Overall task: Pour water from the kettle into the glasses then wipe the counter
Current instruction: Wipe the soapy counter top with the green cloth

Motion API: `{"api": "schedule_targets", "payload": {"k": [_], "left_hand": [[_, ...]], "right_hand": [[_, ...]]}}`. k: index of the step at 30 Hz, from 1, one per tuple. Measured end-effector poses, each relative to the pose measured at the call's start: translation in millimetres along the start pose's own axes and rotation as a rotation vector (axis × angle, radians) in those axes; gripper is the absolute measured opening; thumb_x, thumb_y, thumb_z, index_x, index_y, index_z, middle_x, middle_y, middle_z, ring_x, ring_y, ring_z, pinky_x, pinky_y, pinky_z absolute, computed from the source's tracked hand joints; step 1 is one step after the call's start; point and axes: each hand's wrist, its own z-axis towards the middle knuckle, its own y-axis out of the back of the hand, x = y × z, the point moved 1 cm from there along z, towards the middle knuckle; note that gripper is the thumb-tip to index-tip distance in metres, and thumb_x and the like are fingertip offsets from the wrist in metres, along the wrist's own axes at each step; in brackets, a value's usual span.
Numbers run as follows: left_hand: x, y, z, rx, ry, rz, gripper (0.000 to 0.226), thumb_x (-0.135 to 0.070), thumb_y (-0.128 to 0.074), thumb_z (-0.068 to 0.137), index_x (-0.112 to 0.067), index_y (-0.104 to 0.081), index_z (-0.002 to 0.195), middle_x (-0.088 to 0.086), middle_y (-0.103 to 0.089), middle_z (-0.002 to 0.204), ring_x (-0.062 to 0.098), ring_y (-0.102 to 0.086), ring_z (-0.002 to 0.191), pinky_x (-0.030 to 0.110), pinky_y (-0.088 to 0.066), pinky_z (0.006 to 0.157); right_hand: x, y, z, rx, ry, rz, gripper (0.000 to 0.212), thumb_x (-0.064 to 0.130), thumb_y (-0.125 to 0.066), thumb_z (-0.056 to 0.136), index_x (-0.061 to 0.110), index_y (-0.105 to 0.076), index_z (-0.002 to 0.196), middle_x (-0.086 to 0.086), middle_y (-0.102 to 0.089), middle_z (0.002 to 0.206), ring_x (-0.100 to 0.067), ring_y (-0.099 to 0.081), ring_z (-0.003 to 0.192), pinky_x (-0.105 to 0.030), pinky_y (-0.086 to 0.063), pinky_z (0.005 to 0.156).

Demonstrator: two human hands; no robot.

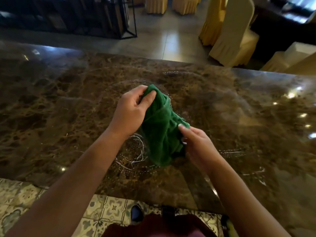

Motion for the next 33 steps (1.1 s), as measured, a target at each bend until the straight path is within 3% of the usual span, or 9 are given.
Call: {"api": "schedule_targets", "payload": {"k": [3,7,10,13,16,22,27,30,33], "left_hand": [[-11,-6,6,0.101,0.022,-0.253,0.019,-0.018,-0.055,0.102,-0.023,-0.073,0.096,0.002,-0.069,0.095,0.015,-0.065,0.093,0.03,-0.052,0.085],[-21,-23,7,0.103,0.213,-0.747,0.019,-0.017,-0.05,0.095,-0.014,-0.068,0.089,0.008,-0.062,0.093,0.021,-0.059,0.093,0.038,-0.046,0.094],[-21,-45,3,0.061,0.343,-0.905,0.033,-0.032,-0.047,0.096,-0.011,-0.071,0.09,0.009,-0.068,0.091,0.024,-0.067,0.091,0.038,-0.056,0.087],[-20,-55,2,0.057,0.364,-0.869,0.052,-0.053,-0.057,0.092,-0.004,-0.065,0.107,0.014,-0.066,0.1,0.033,-0.067,0.1,0.047,-0.054,0.091],[-11,-53,7,0.036,0.37,-0.806,0.064,-0.042,-0.078,0.08,0.001,-0.056,0.121,0.018,-0.066,0.107,0.037,-0.067,0.103,0.049,-0.055,0.092],[23,-61,-8,0.158,0.49,-0.898,0.036,-0.012,-0.055,0.089,-0.002,-0.064,0.122,0.018,-0.065,0.115,0.031,-0.062,0.107,0.042,-0.055,0.095],[24,-83,-13,0.358,0.477,-0.544,0.068,-0.02,-0.066,0.095,-0.016,-0.033,0.155,0.015,-0.059,0.142,0.029,-0.056,0.133,0.052,-0.041,0.113],[11,-93,-9,0.389,0.371,-0.381,0.052,-0.01,-0.064,0.095,-0.011,-0.047,0.144,0.015,-0.067,0.131,0.028,-0.063,0.124,0.043,-0.052,0.104],[0,-108,-3,0.251,0.38,-0.325,0.032,0.002,-0.047,0.099,-0.002,-0.061,0.127,0.018,-0.072,0.117,0.026,-0.069,0.111,0.038,-0.055,0.096]], "right_hand": [[12,20,3,-0.056,0.095,0.071,0.035,0.032,-0.062,0.098,0.007,-0.075,0.118,-0.018,-0.076,0.119,-0.026,-0.074,0.102,-0.038,-0.057,0.089],[30,29,4,0.012,0.097,0.149,0.046,0.032,-0.059,0.097,0.006,-0.066,0.135,-0.02,-0.068,0.135,-0.037,-0.066,0.126,-0.051,-0.052,0.108],[36,18,3,0.086,0.11,0.128,0.053,0.043,-0.059,0.096,0.014,-0.06,0.14,-0.012,-0.071,0.134,-0.03,-0.068,0.124,-0.045,-0.058,0.099],[29,9,3,0.132,0.15,-0.058,0.064,0.05,-0.07,0.089,0.022,-0.054,0.145,-0.008,-0.069,0.137,-0.028,-0.068,0.125,-0.043,-0.057,0.099],[26,10,2,0.059,0.241,-0.118,0.04,0.025,-0.075,0.094,0.017,-0.065,0.131,-0.01,-0.075,0.124,-0.029,-0.073,0.114,-0.046,-0.06,0.094],[56,24,-8,-0.018,0.355,-0.028,0.014,0.016,-0.062,0.101,0.008,-0.072,0.106,-0.012,-0.077,0.1,-0.026,-0.075,0.09,-0.037,-0.063,0.076],[77,26,-14,0.0,0.404,0.151,0.02,0.024,-0.062,0.095,0.009,-0.07,0.106,-0.009,-0.076,0.096,-0.024,-0.074,0.086,-0.038,-0.064,0.078],[89,33,-20,0.001,0.389,0.207,0.024,0.025,-0.059,0.095,0.01,-0.068,0.111,-0.008,-0.077,0.098,-0.024,-0.074,0.091,-0.039,-0.064,0.082],[88,46,-20,-0.079,0.324,0.269,0.031,0.029,-0.063,0.096,0.01,-0.067,0.121,-0.014,-0.074,0.113,-0.031,-0.072,0.105,-0.047,-0.061,0.093]]}}
